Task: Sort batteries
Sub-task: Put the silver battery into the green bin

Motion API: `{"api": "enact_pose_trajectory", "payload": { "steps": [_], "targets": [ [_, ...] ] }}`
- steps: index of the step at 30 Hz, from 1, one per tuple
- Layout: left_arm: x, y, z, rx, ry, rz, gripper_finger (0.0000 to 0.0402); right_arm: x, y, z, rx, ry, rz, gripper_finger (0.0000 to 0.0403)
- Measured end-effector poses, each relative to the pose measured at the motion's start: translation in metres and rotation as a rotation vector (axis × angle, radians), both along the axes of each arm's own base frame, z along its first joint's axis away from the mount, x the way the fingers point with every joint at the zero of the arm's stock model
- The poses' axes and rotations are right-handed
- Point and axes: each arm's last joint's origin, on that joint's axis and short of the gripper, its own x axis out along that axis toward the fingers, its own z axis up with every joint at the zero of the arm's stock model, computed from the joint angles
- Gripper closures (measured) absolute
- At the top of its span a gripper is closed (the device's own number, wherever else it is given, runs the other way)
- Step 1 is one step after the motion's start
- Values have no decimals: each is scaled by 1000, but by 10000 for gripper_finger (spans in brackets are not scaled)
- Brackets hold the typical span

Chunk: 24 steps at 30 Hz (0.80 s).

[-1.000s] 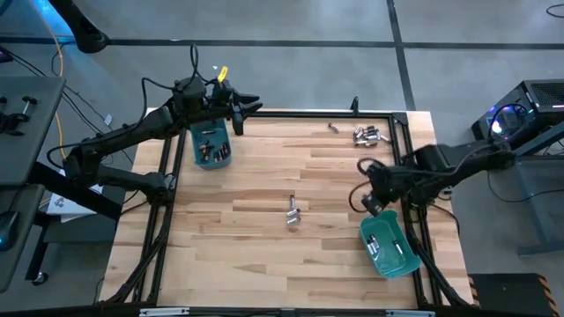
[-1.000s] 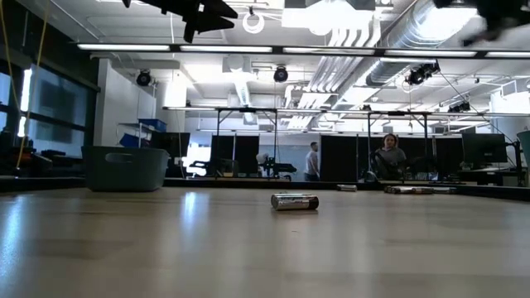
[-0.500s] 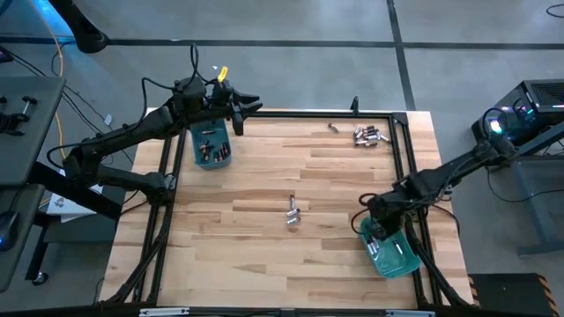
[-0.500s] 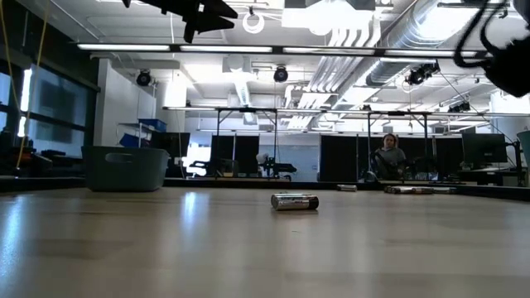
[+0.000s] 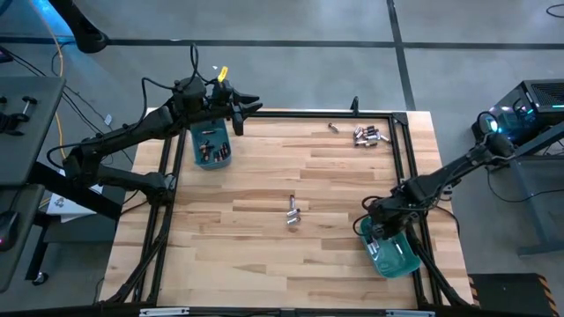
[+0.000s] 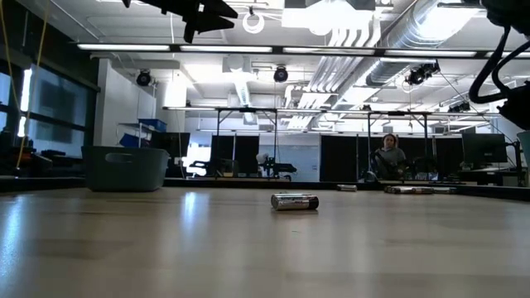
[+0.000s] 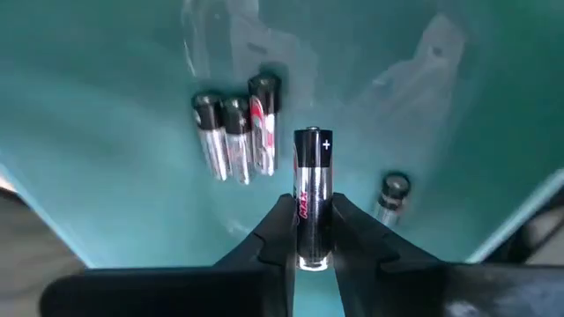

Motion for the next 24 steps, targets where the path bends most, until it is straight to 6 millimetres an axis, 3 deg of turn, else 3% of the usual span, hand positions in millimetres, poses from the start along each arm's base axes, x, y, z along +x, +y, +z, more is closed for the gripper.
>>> {"api": "enact_pose_trajectory", "payload": {
  "steps": [9,24],
  "targets": [
    [0,0,0,0,0,0,273,-2,-1,-19,8,-43,-6,343],
    [0,0,0,-9,-4,1,273,0,-2,-34,-94,-6,-7,340]
  ]
}}
